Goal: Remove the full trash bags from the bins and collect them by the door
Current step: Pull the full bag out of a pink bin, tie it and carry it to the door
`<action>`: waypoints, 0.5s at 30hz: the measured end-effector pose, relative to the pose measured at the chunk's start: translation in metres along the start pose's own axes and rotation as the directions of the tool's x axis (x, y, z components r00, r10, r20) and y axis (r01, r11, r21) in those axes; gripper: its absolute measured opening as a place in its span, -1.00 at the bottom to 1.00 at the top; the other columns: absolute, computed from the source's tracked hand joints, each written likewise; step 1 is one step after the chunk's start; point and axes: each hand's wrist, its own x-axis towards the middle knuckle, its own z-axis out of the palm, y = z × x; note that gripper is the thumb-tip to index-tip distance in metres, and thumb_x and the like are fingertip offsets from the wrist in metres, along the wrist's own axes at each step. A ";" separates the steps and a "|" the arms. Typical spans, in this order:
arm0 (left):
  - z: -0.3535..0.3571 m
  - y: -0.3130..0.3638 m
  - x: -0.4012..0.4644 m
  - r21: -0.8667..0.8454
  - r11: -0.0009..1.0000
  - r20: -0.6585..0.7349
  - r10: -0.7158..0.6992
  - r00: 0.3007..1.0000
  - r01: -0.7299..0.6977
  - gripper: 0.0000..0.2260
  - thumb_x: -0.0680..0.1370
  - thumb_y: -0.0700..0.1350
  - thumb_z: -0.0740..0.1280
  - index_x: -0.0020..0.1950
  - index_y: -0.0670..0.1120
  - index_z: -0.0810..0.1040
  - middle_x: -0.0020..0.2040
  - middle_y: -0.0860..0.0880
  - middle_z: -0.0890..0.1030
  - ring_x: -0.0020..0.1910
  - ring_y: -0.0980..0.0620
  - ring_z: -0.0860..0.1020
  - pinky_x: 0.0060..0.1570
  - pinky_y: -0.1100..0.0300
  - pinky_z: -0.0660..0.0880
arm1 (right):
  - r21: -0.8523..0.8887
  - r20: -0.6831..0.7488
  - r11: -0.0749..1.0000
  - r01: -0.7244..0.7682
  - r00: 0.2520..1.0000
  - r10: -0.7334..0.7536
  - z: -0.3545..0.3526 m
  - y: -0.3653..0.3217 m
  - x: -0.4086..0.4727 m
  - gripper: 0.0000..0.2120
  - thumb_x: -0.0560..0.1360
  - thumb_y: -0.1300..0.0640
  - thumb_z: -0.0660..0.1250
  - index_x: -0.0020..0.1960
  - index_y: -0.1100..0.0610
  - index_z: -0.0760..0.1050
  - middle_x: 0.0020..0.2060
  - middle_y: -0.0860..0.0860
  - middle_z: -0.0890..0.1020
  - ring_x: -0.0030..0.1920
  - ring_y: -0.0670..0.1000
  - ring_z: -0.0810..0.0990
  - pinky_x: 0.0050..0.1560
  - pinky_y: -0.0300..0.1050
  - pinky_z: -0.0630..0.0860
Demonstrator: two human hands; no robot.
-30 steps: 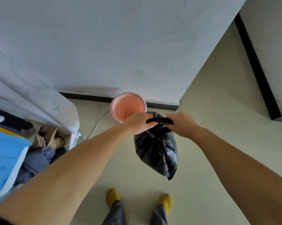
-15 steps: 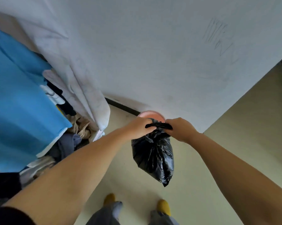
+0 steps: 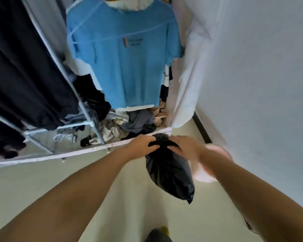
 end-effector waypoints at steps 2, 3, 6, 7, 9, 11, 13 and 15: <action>-0.010 -0.028 -0.043 -0.036 0.995 -0.065 -0.097 0.993 0.095 -0.76 0.56 0.00 0.27 0.00 -0.15 0.57 -0.11 -0.11 0.60 -0.11 -0.05 0.55 -0.12 0.07 0.45 | -0.032 0.039 0.992 0.122 0.992 -0.120 0.011 -0.035 0.025 -0.70 0.58 -0.06 0.11 0.20 0.07 0.41 0.08 0.07 0.60 0.06 0.12 0.57 -0.05 -0.06 0.43; -0.013 -0.041 -0.066 -0.044 0.990 -0.097 -0.137 0.986 0.133 -0.76 0.57 0.00 0.26 -0.02 -0.16 0.56 -0.12 -0.10 0.58 -0.13 -0.03 0.53 -0.14 0.10 0.43 | -0.040 0.051 0.984 0.176 0.984 -0.173 0.018 -0.055 0.037 -0.69 0.59 -0.06 0.09 0.22 0.07 0.41 0.10 0.08 0.60 0.08 0.12 0.56 -0.01 -0.05 0.43; -0.019 -0.081 -0.145 -0.049 0.974 -0.184 -0.227 0.956 0.222 -0.78 0.59 -0.01 0.23 -0.14 -0.13 0.48 -0.19 -0.08 0.56 -0.20 -0.02 0.49 -0.31 0.19 0.24 | -0.046 0.095 0.941 0.336 0.939 -0.331 0.040 -0.124 0.066 -0.69 0.62 -0.02 0.05 0.20 0.12 0.42 0.09 0.10 0.59 0.08 0.13 0.55 0.01 -0.09 0.39; -0.020 -0.093 -0.173 -0.043 0.967 -0.210 -0.254 0.944 0.251 -0.79 0.60 -0.02 0.22 -0.13 -0.13 0.49 -0.18 -0.10 0.57 -0.19 -0.05 0.50 -0.31 0.21 0.20 | -0.066 0.112 0.917 0.392 0.916 -0.384 0.048 -0.150 0.073 -0.70 0.62 0.00 0.04 0.16 0.14 0.42 0.06 0.10 0.58 0.07 0.13 0.55 -0.01 -0.08 0.38; -0.022 -0.117 -0.231 -0.042 0.945 -0.244 -0.325 0.914 0.325 -0.77 0.61 -0.03 0.18 -0.07 -0.16 0.49 -0.11 -0.15 0.59 -0.11 -0.10 0.52 -0.25 0.19 0.25 | -0.120 0.152 0.857 0.502 0.862 -0.484 0.064 -0.207 0.082 -0.72 0.63 0.03 0.02 0.09 0.18 0.42 0.02 0.12 0.56 0.06 0.13 0.52 -0.02 -0.03 0.38; -0.025 -0.137 -0.287 -0.046 0.919 -0.272 -0.388 0.881 0.391 -0.74 0.63 -0.03 0.15 0.03 -0.20 0.51 -0.02 -0.17 0.59 -0.03 -0.12 0.53 -0.16 0.12 0.34 | -0.146 0.152 0.807 0.572 0.819 -0.553 0.077 -0.265 0.085 -0.73 0.63 0.04 0.02 0.03 0.19 0.40 -0.03 0.13 0.54 0.00 0.14 0.52 -0.11 -0.06 0.33; -0.033 -0.156 -0.342 -0.042 0.887 -0.304 -0.450 0.840 0.460 -0.72 0.63 -0.03 0.13 0.14 -0.17 0.51 0.05 -0.15 0.60 0.04 -0.13 0.53 -0.09 0.11 0.37 | -0.127 0.135 0.785 0.606 0.795 -0.592 0.089 -0.322 0.086 -0.73 0.63 0.03 0.02 -0.03 0.18 0.38 -0.11 0.12 0.54 -0.10 0.13 0.53 -0.22 -0.10 0.26; -0.043 -0.175 -0.394 -0.028 0.860 -0.347 -0.487 0.801 0.510 -0.72 0.63 -0.02 0.12 0.16 -0.15 0.50 0.05 -0.15 0.60 0.05 -0.14 0.53 -0.11 0.13 0.35 | -0.123 0.129 0.755 0.644 0.765 -0.631 0.100 -0.378 0.090 -0.73 0.63 0.03 0.03 -0.05 0.19 0.38 -0.16 0.11 0.54 -0.16 0.13 0.53 -0.25 -0.10 0.25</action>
